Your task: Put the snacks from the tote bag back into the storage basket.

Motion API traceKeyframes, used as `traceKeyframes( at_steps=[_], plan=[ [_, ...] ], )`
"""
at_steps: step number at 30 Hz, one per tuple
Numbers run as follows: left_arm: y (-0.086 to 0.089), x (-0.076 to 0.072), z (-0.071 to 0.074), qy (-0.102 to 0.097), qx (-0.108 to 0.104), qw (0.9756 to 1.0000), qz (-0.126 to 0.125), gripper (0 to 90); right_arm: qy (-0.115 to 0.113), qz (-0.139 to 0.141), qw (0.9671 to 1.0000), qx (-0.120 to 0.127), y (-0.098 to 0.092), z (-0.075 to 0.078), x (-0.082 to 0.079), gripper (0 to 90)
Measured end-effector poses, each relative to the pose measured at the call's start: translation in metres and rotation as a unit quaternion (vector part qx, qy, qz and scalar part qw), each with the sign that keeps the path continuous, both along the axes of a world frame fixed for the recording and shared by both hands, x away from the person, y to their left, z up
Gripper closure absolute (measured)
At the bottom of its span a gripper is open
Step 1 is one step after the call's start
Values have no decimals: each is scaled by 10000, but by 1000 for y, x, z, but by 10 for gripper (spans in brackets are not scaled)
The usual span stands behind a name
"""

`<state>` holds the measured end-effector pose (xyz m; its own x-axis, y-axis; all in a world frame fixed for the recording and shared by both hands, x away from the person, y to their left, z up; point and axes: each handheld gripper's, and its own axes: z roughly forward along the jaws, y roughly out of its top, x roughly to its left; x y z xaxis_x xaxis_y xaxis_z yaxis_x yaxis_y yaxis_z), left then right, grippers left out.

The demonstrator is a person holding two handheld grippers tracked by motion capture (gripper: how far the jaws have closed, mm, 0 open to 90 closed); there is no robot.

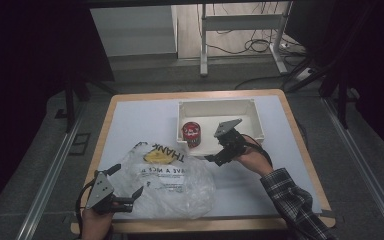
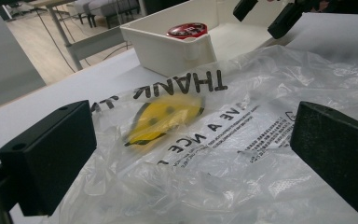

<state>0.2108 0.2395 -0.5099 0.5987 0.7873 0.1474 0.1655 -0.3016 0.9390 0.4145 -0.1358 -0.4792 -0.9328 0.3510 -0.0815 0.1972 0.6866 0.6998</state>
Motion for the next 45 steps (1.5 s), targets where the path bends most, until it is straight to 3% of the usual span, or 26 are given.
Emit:
traceKeyframes(
  at_steps=[22,34,45],
  plan=[
    [0,0,0,-1,14,10000,-4,1,32,-88,9999,51,-16,-3,-21,38],
    [0,0,0,-17,-11,10000,21,0,10,-205,9993,320,-28,1,-34,25],
    [0,-1,0,-23,-7,10000,29,0,-65,-291,9990,330,-39,2,-42,24]
  ],
)
